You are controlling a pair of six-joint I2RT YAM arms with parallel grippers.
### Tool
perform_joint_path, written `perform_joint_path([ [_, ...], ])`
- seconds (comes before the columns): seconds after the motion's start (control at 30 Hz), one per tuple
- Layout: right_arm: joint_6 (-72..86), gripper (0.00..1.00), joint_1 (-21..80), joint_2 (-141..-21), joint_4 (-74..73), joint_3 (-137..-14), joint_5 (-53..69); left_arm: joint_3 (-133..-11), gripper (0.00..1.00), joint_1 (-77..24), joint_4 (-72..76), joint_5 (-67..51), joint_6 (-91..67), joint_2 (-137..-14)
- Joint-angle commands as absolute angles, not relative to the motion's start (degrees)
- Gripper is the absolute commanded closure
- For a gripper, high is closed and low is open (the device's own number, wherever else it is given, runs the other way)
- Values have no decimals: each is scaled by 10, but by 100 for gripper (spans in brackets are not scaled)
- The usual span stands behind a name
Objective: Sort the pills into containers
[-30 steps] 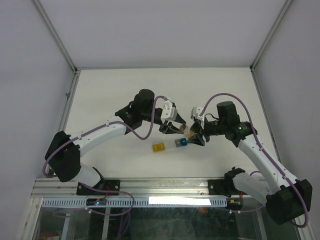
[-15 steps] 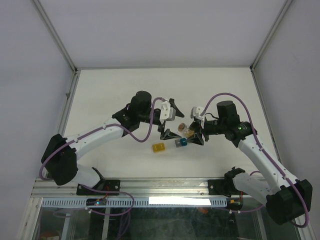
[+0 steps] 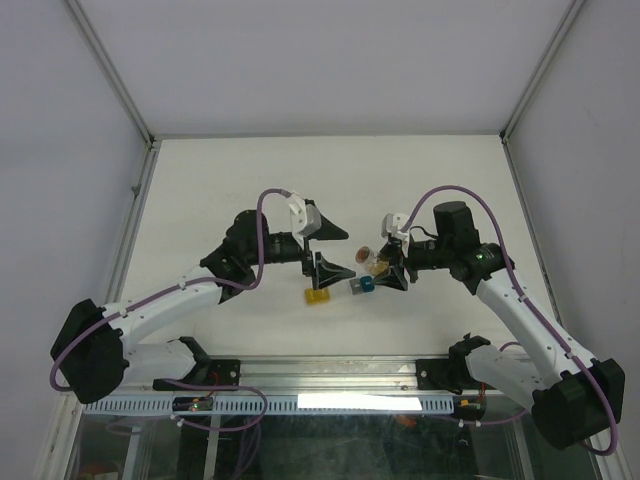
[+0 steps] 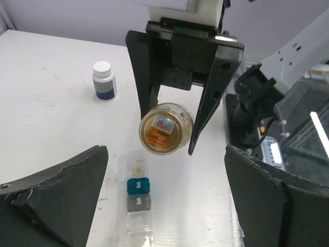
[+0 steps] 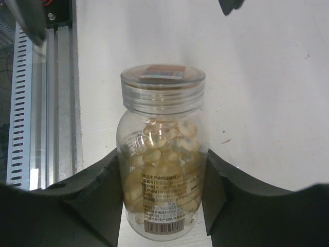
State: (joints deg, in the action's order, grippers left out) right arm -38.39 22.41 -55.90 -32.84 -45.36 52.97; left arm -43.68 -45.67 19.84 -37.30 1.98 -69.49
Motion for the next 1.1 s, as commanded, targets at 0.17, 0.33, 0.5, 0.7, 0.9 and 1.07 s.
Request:
perform_joint_path([
  [0.17, -381, 100, 225, -553, -302, -480, 549, -392, 12, -465, 260, -191, -368, -647],
  [0.33, -380, 100, 224, -553, -302, -480, 549, -461, 14, -537, 122, -71, -334, -661],
  [0.5, -380, 100, 224, -552, -302, -480, 549, -493, 17, -552, 100, -70, -324, -684],
  [0.7, -380, 100, 225, -552, -302, -480, 549, -522, 31, -555, 85, -72, -311, -713],
  [0.9, -380, 100, 224, -551, -302, -480, 549, -545, 44, -555, 78, -94, -304, -733],
  [1.07, -380, 100, 224, -551, -302, -481, 549, -548, 64, -555, 78, -118, -297, -738],
])
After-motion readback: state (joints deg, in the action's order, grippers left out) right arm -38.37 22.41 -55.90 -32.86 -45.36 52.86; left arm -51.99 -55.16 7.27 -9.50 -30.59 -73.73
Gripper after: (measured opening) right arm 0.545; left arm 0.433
